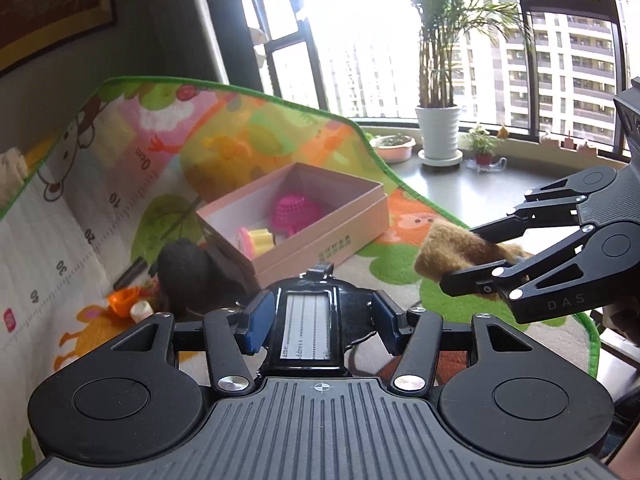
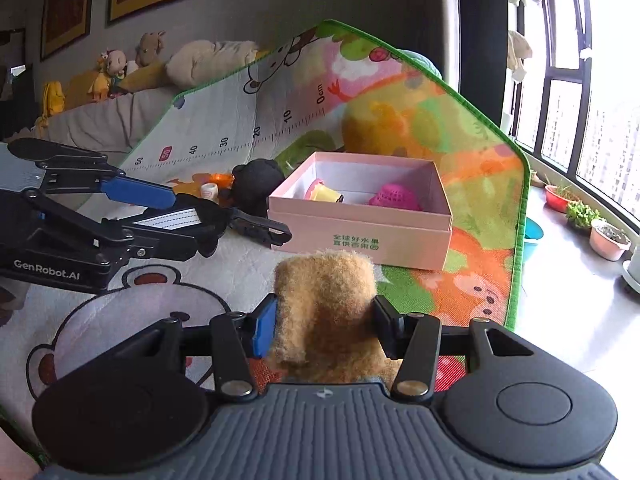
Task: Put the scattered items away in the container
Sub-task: 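Carry the mitten and tag into the pink box and open both grippers, then grasp the black plush toy with the right gripper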
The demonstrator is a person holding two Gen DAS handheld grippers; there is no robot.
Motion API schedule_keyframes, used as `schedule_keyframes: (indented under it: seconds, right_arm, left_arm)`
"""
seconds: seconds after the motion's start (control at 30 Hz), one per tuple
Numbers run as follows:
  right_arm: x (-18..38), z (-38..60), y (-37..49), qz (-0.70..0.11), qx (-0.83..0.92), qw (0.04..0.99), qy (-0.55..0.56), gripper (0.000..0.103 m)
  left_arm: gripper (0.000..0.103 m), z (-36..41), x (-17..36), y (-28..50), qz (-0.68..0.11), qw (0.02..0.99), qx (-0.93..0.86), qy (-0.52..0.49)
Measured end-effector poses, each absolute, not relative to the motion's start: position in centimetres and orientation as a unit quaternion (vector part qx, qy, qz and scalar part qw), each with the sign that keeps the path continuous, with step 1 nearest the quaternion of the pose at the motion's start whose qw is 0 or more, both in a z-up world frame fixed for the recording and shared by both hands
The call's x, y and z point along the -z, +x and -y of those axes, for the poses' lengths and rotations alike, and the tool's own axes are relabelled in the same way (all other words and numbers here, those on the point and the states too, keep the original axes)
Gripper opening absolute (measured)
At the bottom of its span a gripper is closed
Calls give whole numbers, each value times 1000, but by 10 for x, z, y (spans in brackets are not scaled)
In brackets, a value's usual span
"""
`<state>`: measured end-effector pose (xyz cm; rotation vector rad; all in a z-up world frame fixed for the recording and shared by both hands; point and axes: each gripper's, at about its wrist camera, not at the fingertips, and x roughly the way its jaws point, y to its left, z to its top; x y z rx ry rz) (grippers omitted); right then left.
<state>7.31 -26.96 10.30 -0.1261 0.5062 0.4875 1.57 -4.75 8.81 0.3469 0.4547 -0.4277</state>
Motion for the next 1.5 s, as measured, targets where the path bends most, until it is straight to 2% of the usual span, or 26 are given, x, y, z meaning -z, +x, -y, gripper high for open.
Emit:
schedule_keyframes:
  seconds: [0.17, 0.33, 0.37, 0.4, 0.47, 0.53, 0.67, 0.83, 0.9, 1.03, 1.17, 1.27, 1.33, 1.5]
  right_arm:
    - [-141, 275, 112, -233, -257, 937, -41, 50]
    - [-180, 261, 193, -214, -252, 943, -34, 50]
    - [-185, 258, 214, -212, -247, 945, -25, 51]
    - [-189, 256, 235, -213, -244, 946, -16, 58]
    - [-191, 252, 272, -226, -222, 948, -6, 61]
    - [-187, 250, 289, -233, -208, 950, -12, 61]
    - [-169, 248, 280, -229, -207, 951, -32, 60]
    - [-143, 230, 246, -219, -219, 948, -73, 60]
    - [-133, 211, 224, -212, -242, 941, -103, 60]
    - [-109, 158, 185, -206, -295, 918, -171, 48]
    - [-80, 102, 166, -177, -296, 898, -271, 47]
    - [-77, 70, 177, -161, -289, 895, -301, 48]
    - [-81, 53, 201, -175, -273, 901, -288, 68]
    - [-80, 18, 265, -237, -262, 896, -270, 78]
  left_arm:
    - [59, 53, -111, 62, -189, 947, 194, 174]
    - [59, 55, -124, 133, -161, 958, 191, 144]
    - [64, 54, -124, 150, -157, 958, 202, 128]
    - [79, 52, -123, 167, -156, 959, 208, 114]
    - [93, 46, -118, 187, -163, 963, 193, 95]
    - [95, 33, -111, 190, -180, 963, 181, 80]
    - [101, 0, -89, 164, -210, 962, 150, 85]
    - [103, -31, -50, 136, -266, 955, 101, 88]
    - [103, -44, -35, 128, -285, 952, 69, 85]
    - [103, -71, -17, 116, -319, 946, 22, 53]
    - [103, -91, -6, 107, -339, 941, 14, 11]
    - [103, -96, -5, 103, -332, 943, 20, -8]
    - [103, -98, -6, 101, -321, 946, 29, -17]
    - [103, -101, -5, 100, -317, 947, 39, -36]
